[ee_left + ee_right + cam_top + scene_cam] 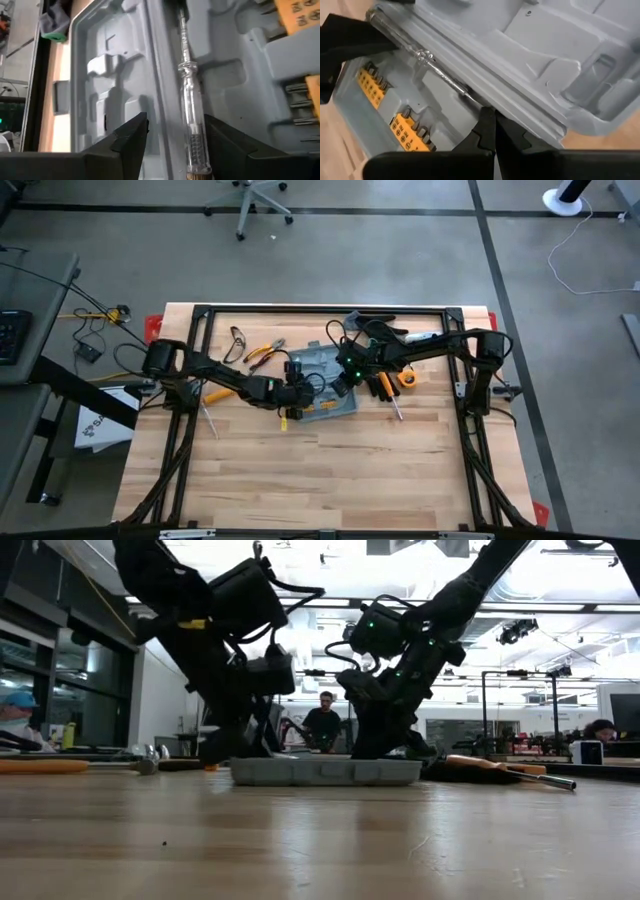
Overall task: Prefit tool cases
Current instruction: Remove the transparent screwdriver from the gray toolbox
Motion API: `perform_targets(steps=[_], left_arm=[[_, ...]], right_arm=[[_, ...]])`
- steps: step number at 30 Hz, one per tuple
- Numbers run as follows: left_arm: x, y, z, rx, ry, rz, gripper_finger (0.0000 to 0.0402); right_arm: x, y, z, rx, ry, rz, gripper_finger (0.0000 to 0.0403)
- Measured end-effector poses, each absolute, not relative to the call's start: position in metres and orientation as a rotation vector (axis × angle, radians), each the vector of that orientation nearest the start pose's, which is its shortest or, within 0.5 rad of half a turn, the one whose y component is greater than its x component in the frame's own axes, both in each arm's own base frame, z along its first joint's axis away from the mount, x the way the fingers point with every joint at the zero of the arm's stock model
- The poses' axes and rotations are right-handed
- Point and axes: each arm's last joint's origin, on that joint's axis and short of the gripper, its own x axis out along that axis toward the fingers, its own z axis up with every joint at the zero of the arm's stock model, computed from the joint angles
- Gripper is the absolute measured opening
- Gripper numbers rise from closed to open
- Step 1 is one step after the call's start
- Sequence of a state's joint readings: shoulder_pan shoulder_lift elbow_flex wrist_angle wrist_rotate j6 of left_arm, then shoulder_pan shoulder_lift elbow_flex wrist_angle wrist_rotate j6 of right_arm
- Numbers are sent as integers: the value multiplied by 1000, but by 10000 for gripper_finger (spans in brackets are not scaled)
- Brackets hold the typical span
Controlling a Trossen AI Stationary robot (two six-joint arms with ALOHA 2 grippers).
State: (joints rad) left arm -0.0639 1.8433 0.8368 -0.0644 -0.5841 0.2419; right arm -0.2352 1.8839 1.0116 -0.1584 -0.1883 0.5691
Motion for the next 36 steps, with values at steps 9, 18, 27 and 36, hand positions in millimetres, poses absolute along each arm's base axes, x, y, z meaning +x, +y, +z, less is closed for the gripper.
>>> perform_targets(steps=[9, 18, 27, 36], left_arm=[[324, 4, 103, 381, 1125, 373, 30], [315, 2, 126, 145, 1089, 370, 28], [283, 5, 175, 103, 1091, 464, 28], [218, 1, 186, -117, 1330, 625, 28]], right_arm=[[346, -78, 123, 752, 970, -359, 0], [347, -77, 127, 767, 948, -337, 0], [344, -83, 127, 761, 956, -367, 0], [342, -86, 128, 755, 957, -371, 0]])
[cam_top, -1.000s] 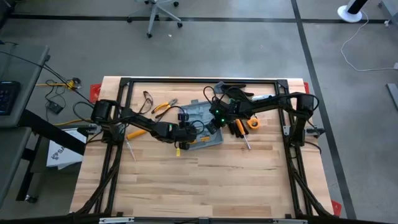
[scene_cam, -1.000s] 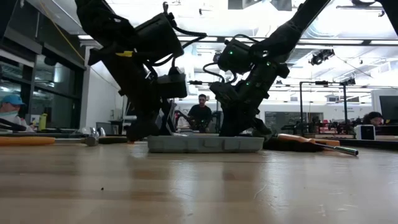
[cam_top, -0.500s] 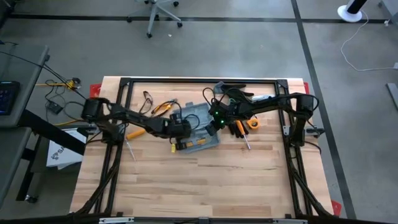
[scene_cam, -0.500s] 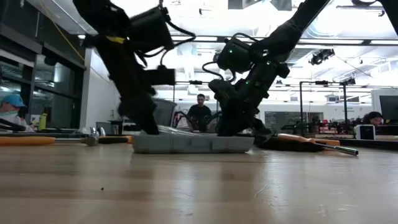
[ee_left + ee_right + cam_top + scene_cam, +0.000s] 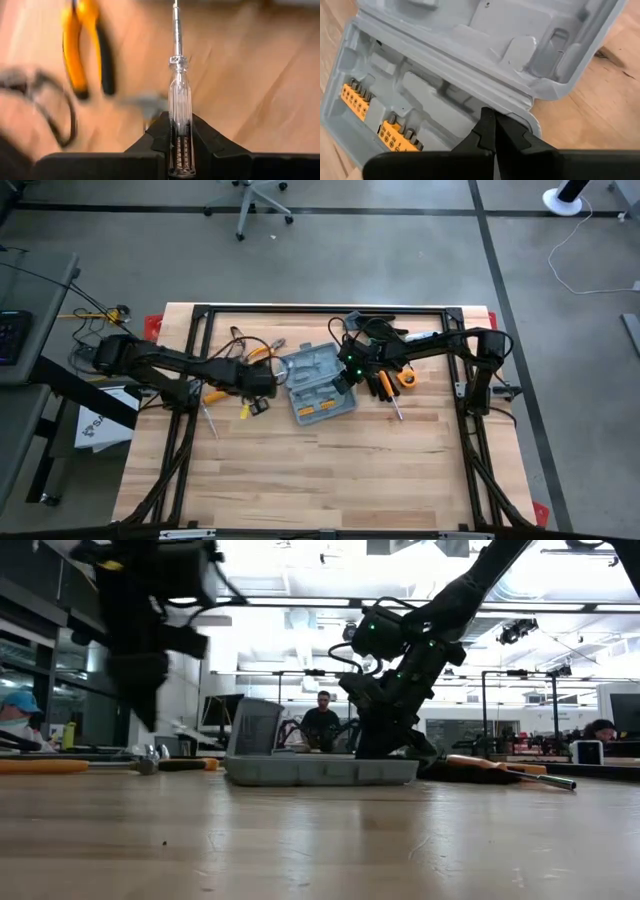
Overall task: Prefit tool cases
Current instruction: Remove the transparent screwdriver from the gray toolbox, then remove the left yellow screwdriver bits from the gray toolbox
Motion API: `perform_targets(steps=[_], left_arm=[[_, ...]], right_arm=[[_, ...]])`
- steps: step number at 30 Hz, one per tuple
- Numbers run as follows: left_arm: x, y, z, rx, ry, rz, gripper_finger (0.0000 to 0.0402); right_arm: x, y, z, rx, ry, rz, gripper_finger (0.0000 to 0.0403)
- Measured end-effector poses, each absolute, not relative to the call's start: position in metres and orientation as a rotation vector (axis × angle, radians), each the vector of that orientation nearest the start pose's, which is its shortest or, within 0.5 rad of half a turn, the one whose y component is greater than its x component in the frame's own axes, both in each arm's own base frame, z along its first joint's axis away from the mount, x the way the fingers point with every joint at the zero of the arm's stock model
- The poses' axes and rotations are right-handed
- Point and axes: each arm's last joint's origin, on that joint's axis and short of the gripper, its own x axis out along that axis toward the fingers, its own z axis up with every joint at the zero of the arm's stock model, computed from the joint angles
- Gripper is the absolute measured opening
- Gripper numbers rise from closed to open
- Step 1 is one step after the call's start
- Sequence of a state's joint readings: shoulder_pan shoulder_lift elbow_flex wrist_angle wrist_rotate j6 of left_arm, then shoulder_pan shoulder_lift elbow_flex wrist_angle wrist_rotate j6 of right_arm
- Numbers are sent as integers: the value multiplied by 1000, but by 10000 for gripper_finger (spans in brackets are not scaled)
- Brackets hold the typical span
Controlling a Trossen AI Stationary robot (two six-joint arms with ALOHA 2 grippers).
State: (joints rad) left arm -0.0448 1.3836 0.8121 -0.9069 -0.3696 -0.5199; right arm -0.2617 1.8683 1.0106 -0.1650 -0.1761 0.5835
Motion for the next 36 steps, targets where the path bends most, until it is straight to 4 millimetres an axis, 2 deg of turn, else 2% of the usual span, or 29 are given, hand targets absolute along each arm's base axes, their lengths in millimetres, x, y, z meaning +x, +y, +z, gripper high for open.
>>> perform_targets(steps=[7, 13, 17, 26, 36], left_arm=[[189, -14, 184, -352, 1342, 580, 29], [175, -23, 181, -408, 1311, 626, 108], [172, -25, 181, -418, 1293, 666, 140], [177, -27, 182, -430, 1227, 673, 150], [210, -31, 194, -456, 882, 532, 151]], right_arm=[[343, -86, 128, 754, 956, -369, 0], [342, -86, 132, 747, 948, -361, 0], [341, -86, 141, 739, 923, -349, 0], [339, -78, 157, 721, 901, -301, 0], [344, -39, 160, 673, 952, -165, 0]])
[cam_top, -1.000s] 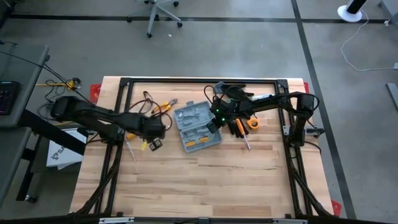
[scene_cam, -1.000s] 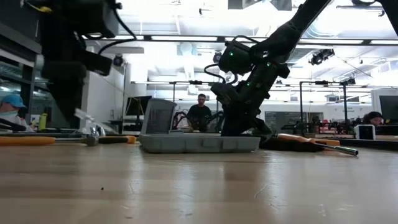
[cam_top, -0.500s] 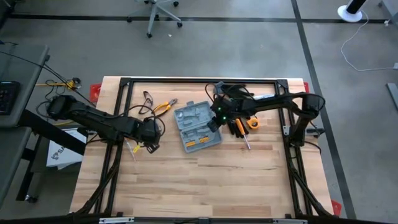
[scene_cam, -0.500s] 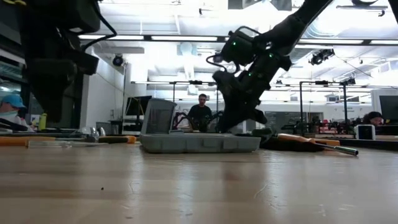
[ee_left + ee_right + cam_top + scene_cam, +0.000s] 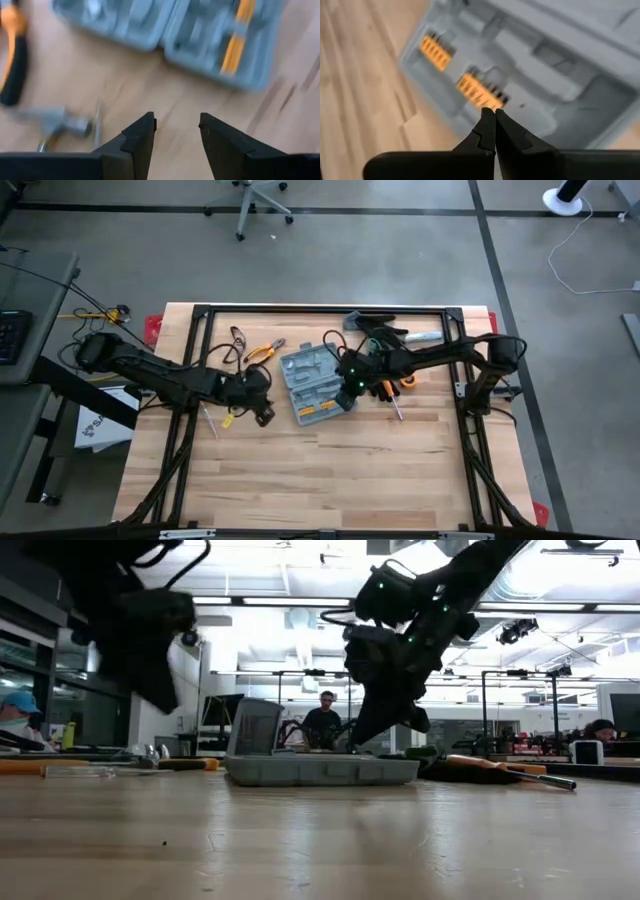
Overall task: Prefit tool cases
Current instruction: Remove the left yellow screwdriver bits from the gray toolbox
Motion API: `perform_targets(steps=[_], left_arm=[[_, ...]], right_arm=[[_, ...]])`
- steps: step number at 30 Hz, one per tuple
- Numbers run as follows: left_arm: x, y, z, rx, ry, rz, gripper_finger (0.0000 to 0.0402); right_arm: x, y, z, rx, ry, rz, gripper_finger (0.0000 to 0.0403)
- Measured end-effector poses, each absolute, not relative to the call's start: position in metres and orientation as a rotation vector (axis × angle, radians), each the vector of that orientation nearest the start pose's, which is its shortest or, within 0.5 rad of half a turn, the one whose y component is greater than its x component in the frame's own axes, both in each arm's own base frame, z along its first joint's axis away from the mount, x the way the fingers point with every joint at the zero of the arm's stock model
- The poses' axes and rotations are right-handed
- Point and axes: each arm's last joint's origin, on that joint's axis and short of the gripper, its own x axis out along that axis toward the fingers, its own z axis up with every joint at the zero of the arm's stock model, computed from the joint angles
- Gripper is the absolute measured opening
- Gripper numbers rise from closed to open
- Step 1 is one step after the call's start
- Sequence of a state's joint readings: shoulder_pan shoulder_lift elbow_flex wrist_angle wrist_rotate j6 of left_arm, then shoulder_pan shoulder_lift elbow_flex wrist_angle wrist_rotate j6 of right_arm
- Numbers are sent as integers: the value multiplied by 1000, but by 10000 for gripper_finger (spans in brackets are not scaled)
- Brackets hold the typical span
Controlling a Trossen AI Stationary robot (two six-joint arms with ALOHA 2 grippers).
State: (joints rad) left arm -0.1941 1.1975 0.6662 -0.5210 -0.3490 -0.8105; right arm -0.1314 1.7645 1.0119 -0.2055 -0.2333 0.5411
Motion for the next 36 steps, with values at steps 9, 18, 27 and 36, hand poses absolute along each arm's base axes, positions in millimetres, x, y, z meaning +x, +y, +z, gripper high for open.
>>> perform_targets(steps=[9, 18, 27, 36], left_arm=[[244, -13, 179, -549, 767, 571, 148], [261, -4, 148, -765, 910, 460, 124], [258, 16, 144, -682, 948, 504, 112], [255, 40, 144, -554, 975, 451, 110]], right_arm=[[326, -40, 194, 598, 927, -143, 0], [314, -57, 200, 517, 960, -147, 0], [308, -61, 198, 531, 1013, -141, 0], [308, -65, 198, 696, 984, -300, 0]])
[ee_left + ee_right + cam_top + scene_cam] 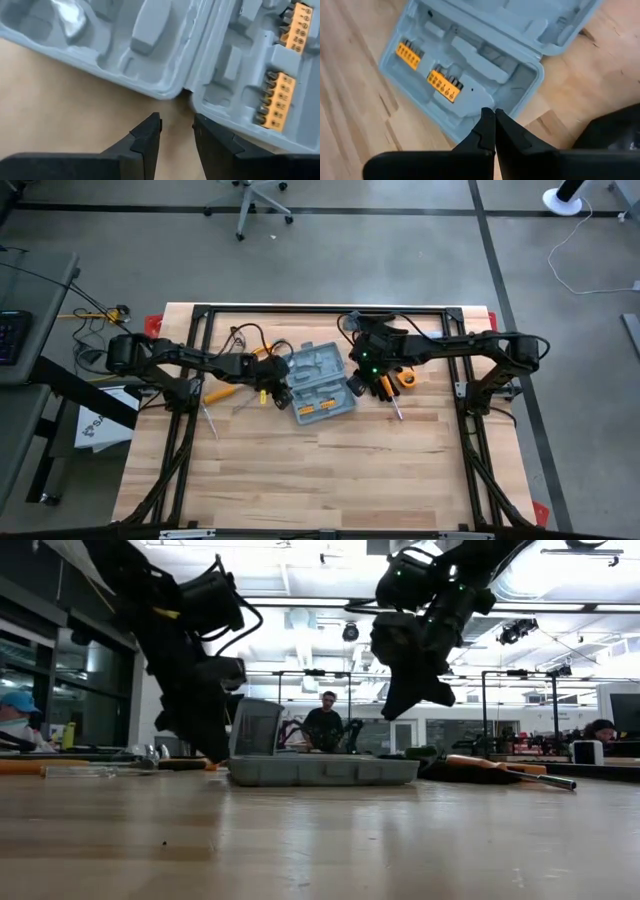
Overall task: Prefit tool cases
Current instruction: Remove the left yellow screwdriver bits from the gray toolbox
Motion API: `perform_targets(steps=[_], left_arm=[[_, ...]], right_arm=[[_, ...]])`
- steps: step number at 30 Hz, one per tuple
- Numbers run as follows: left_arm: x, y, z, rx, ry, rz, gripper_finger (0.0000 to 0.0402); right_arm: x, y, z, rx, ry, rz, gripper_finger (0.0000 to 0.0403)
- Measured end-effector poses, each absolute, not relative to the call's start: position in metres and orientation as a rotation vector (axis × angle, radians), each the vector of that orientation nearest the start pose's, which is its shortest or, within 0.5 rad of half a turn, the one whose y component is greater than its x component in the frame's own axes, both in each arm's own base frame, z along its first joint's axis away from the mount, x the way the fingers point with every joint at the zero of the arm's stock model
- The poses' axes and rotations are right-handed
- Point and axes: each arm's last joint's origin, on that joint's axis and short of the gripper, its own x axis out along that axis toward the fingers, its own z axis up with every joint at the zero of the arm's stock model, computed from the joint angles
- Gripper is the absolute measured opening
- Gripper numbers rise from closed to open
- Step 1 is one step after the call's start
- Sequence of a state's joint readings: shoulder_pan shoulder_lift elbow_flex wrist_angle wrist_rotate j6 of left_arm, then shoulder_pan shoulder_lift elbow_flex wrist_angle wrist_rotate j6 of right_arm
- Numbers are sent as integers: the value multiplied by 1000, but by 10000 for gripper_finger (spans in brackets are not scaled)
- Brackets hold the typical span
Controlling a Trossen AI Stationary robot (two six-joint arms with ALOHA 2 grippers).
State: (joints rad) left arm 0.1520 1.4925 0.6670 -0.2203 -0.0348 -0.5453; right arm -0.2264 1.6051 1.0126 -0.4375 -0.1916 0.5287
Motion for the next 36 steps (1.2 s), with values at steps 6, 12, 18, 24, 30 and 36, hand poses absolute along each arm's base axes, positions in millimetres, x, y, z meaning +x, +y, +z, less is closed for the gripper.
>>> perform_targets(steps=[6, 12, 18, 24, 30, 36], left_arm=[[254, 49, 144, -496, 980, 439, 110], [252, 54, 146, -563, 974, 431, 110], [250, 47, 163, -717, 885, 444, 109], [251, 24, 173, -765, 828, 452, 85], [255, -10, 166, -767, 845, 450, 49], [259, -22, 159, -756, 843, 472, 24]], right_arm=[[311, -59, 198, 729, 967, -336, 0], [316, -54, 199, 627, 944, -256, 0], [324, -52, 181, 593, 990, -207, 0], [334, -37, 159, 572, 1050, -101, 0], [338, -20, 145, 555, 1111, -41, 0], [338, -13, 144, 543, 1117, -33, 0]])
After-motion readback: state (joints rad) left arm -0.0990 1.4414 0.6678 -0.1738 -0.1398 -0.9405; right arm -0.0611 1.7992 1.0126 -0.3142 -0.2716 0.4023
